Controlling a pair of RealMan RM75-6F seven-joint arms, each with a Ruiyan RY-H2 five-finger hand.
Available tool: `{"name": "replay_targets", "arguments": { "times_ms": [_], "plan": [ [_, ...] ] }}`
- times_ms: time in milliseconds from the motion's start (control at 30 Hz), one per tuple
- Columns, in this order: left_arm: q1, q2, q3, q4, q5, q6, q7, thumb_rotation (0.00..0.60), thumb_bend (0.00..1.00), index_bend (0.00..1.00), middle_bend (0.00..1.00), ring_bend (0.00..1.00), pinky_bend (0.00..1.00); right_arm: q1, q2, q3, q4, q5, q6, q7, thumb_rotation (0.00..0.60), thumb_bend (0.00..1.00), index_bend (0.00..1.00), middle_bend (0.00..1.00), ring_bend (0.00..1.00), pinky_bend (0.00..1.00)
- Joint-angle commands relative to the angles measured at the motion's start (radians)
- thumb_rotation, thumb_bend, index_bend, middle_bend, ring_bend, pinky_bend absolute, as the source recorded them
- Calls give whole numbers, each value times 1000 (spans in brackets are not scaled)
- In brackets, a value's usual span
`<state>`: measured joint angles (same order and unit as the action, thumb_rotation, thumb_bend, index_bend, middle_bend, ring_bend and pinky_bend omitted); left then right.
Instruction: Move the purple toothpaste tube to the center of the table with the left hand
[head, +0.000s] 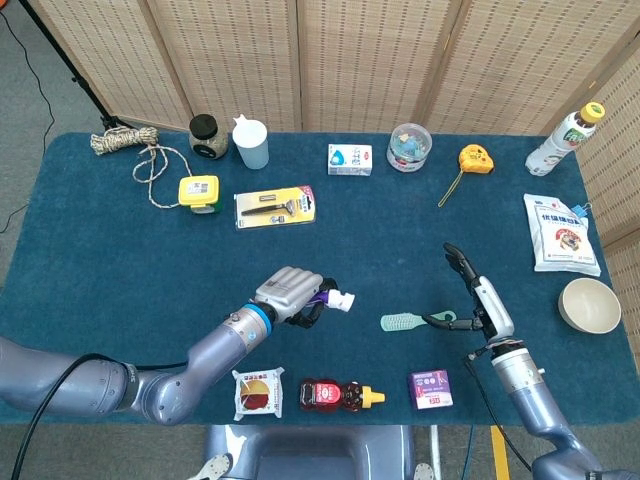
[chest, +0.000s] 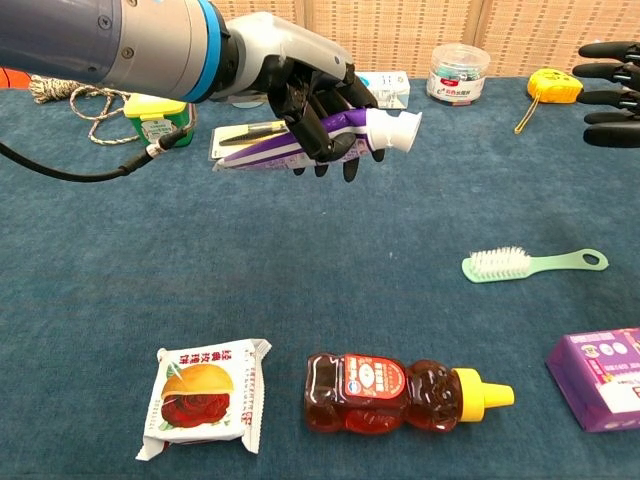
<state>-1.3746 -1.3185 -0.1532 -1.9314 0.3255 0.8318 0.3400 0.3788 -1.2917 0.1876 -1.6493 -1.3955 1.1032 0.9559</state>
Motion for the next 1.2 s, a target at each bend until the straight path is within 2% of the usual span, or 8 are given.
{"name": "replay_targets", "arguments": {
  "times_ms": [33, 67, 167, 233, 333, 533, 600, 1200],
  "plan": [
    [0, 0, -1, -1, 1, 3, 1, 600, 1000, 460, 451, 451, 462, -3, 0, 4, 9, -1, -7, 71, 446, 0, 0, 0, 0, 0],
    [0, 0, -1, -2, 1, 4, 2, 600, 1000, 460, 451, 451, 461, -4, -1, 5, 12, -1, -6, 82, 401, 0, 0, 0, 0, 0],
    [2, -1, -1, -2, 2, 7, 3, 600, 1000, 460, 451, 451, 461, -6, -2, 1, 22, -10, -6, 121, 209, 0, 0, 0, 0, 0],
    [2, -2, 1, -2, 3, 9, 5, 600, 1000, 460, 451, 451, 462, -8, -5, 5, 25, -5, -4, 148, 148, 0, 0, 0, 0, 0],
    [2, -6, 2, 0, 2, 10, 8, 600, 1000, 460, 451, 451, 462, -14, -9, 11, 22, 2, 1, 204, 97, 0, 0, 0, 0, 0],
    [-3, -35, -3, -1, 9, 54, 26, 600, 1000, 467, 456, 457, 472, -24, -10, 27, 22, -17, 14, 400, 77, 0, 0, 0, 0, 0],
    [-6, -46, -7, -6, 7, 71, 35, 600, 1000, 469, 457, 458, 490, -24, -12, 26, 29, -27, 18, 422, 77, 0, 0, 0, 0, 0],
    [-39, -148, -78, -26, -68, 247, 142, 600, 1000, 475, 474, 467, 536, -23, -36, 55, -8, 25, 31, 420, 75, 0, 0, 0, 0, 0]
  ]
}}
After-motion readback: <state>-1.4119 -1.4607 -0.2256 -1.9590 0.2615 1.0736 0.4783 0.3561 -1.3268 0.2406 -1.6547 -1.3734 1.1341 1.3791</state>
